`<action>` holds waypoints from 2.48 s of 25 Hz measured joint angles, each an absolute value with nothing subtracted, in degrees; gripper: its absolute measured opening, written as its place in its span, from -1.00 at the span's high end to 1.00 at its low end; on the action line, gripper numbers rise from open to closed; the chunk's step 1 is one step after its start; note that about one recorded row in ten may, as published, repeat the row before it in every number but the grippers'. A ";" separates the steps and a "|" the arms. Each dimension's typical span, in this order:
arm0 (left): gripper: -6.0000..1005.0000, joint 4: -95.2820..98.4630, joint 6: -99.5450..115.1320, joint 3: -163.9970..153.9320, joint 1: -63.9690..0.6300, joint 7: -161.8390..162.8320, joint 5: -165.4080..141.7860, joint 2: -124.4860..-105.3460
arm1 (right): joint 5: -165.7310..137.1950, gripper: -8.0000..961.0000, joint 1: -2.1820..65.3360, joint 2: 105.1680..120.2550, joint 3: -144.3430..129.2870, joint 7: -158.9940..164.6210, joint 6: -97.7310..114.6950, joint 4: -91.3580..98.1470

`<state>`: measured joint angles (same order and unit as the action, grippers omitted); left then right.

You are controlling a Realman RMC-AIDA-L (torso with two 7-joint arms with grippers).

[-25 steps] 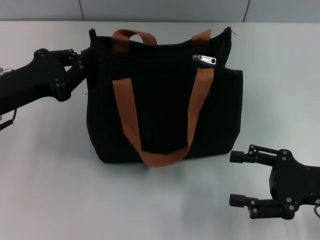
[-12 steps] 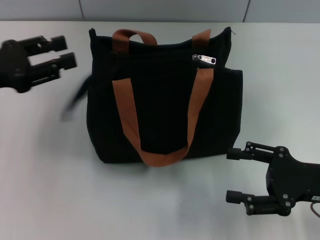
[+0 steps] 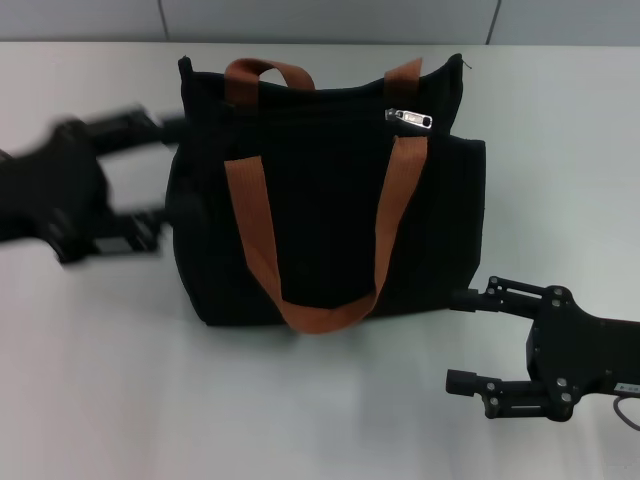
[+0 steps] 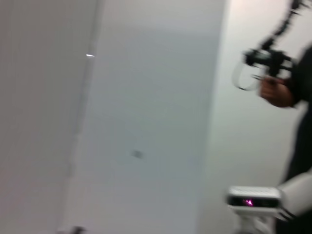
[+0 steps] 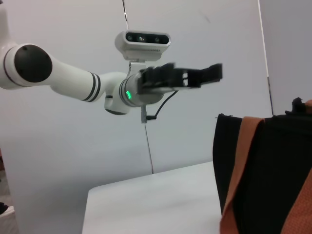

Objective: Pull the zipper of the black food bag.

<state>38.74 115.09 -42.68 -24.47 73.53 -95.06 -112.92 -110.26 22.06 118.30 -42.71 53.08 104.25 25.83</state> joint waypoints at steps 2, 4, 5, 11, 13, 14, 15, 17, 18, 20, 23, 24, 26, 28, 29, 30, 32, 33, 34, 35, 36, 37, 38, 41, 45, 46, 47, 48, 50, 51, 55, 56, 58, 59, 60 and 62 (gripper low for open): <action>-0.59 38.57 115.11 -47.41 -23.68 68.52 -95.20 -115.00 | -110.26 -0.70 22.06 118.30 -42.71 53.08 103.75 25.76; -0.59 38.43 115.06 -49.38 -23.21 66.54 -95.29 -115.78 | -110.29 -0.70 22.06 118.31 -42.74 53.07 103.70 25.75; -0.59 37.33 114.64 -51.67 -22.60 64.47 -95.63 -116.48 | -110.47 -0.70 22.06 118.31 -42.88 53.02 103.55 25.73; -0.59 32.07 112.65 -53.16 -22.36 60.75 -98.53 -116.99 | -111.63 -0.70 22.03 118.82 -43.33 52.07 103.28 25.26; -0.59 26.53 108.90 -52.95 -22.20 55.71 -101.56 -116.63 | -113.09 -0.70 22.00 119.04 -43.43 50.89 102.26 24.15; -0.59 25.14 107.61 -52.95 -22.01 54.22 -102.12 -116.43 | -113.09 -0.70 22.00 119.04 -43.43 50.89 102.26 24.15; -0.59 25.14 107.61 -52.95 -22.01 54.22 -102.12 -116.43 | -113.37 -0.70 22.12 119.06 -43.45 50.19 101.78 23.30; -0.59 23.50 104.21 -53.08 -21.15 52.14 -104.11 -116.22 | -113.65 -0.70 22.59 119.10 -43.47 47.94 100.59 20.99; -0.59 23.50 104.21 -53.08 -21.15 52.14 -104.11 -116.22 | -113.65 -0.70 22.59 119.10 -43.47 47.94 100.59 20.99; -0.59 23.42 103.80 -53.27 -21.02 52.10 -104.31 -116.14 | -113.67 -0.70 22.71 119.10 -43.48 47.00 100.25 20.25; -0.59 23.31 104.14 -53.48 -21.00 52.15 -104.47 -115.86 | -113.70 -0.70 22.80 119.09 -43.51 46.54 99.97 19.60; -0.59 23.31 104.14 -53.48 -21.00 52.15 -104.47 -115.86 | -113.70 -0.70 22.80 119.09 -43.51 46.54 99.97 19.60; -0.59 23.29 104.09 -53.43 -21.01 52.10 -105.06 -115.81 | -113.71 -0.70 22.82 119.09 -43.51 46.50 99.64 19.41; -0.59 23.28 103.99 -53.32 -21.06 52.19 -105.69 -115.78 | -113.73 -0.70 22.84 119.13 -43.51 46.34 99.34 19.37; -0.59 23.28 104.00 -53.32 -21.06 52.19 -105.70 -115.78 | -113.73 -0.70 22.84 119.13 -43.51 46.34 99.34 19.37; -0.59 23.28 103.99 -53.35 -21.07 52.19 -105.71 -115.78 | -113.73 -0.70 22.86 119.14 -43.51 46.30 99.33 19.34; -0.59 23.28 104.03 -53.30 -21.03 52.17 -105.76 -115.74 | -113.73 -0.70 23.03 119.17 -43.51 46.29 99.31 19.26; -0.59 23.28 104.05 -53.29 -21.02 52.16 -105.77 -115.73 | -113.73 -0.70 23.03 119.17 -43.51 46.29 99.31 19.26; -0.59 23.29 104.07 -53.29 -20.98 52.15 -105.78 -115.69 | -113.73 -0.70 23.16 119.20 -43.50 46.28 99.28 19.17; -0.59 23.28 104.09 -53.31 -20.94 52.13 -105.80 -115.65 | -113.73 -0.70 23.34 119.22 -43.50 46.28 99.24 19.00; -0.59 23.28 104.09 -53.39 -20.88 52.13 -105.81 -115.60 | -113.73 -0.70 23.51 119.24 -43.51 46.28 99.18 18.84; -0.59 23.29 104.04 -53.45 -20.79 52.11 -105.82 -115.58 | -113.73 -0.70 23.76 119.25 -43.50 46.27 99.02 18.63; -0.59 23.29 103.98 -53.49 -20.72 52.08 -105.82 -115.57 | -113.73 -0.70 23.76 119.25 -43.50 46.27 99.02 18.63; -0.59 23.29 103.92 -53.42 -20.58 52.02 -105.82 -115.57 | -113.73 -0.70 23.95 119.27 -43.50 46.25 98.94 18.56; -0.59 23.29 103.84 -53.48 -20.56 51.99 -105.82 -115.57 | -113.73 -0.70 24.07 119.27 -43.50 46.23 98.94 18.54; -0.59 23.29 103.84 -53.49 -20.57 51.99 -105.82 -115.57 | -113.73 -0.70 24.07 119.27 -43.50 46.23 98.94 18.54; -0.59 23.29 103.84 -53.49 -20.57 51.99 -105.82 -115.57 | -113.73 -0.70 24.13 119.27 -43.50 46.23 98.93 18.54; -0.59 23.29 103.84 -53.49 -20.56 51.98 -105.82 -115.57 | -113.73 -0.70 24.13 119.27 -43.50 46.23 98.93 18.54; -0.59 23.29 103.84 -53.46 -20.56 51.97 -105.82 -115.57 | -113.73 -0.70 24.18 119.27 -43.50 46.22 98.93 18.54; -0.59 23.29 103.84 -53.46 -20.56 51.97 -105.82 -115.57 | -113.73 -0.70 24.18 119.27 -43.50 46.22 98.93 18.54; -0.59 23.29 103.87 -53.46 -20.57 51.95 -105.82 -115.57 | -113.73 -0.70 24.18 119.27 -43.50 46.22 98.94 18.54; -0.59 23.29 103.87 -53.48 -20.56 51.95 -105.82 -115.57 | -113.73 -0.70 24.17 119.27 -43.50 46.22 98.94 18.54; -0.59 23.29 103.89 -53.49 -20.56 51.94 -105.82 -115.57 | -113.73 -0.70 24.17 119.27 -43.50 46.23 98.94 18.54; -0.59 23.29 103.89 -53.49 -20.56 51.94 -105.82 -115.57 | -113.73 -0.70 24.17 119.27 -43.50 46.22 98.94 18.54; -0.59 23.29 103.93 -53.51 -20.56 51.94 -105.82 -115.57 | -113.73 -0.70 24.17 119.27 -43.50 46.22 98.95 18.54; -0.59 23.29 104.02 -53.53 -20.57 51.94 -105.82 -115.57 | -113.73 -0.70 24.17 119.27 -43.50 46.22 98.96 18.54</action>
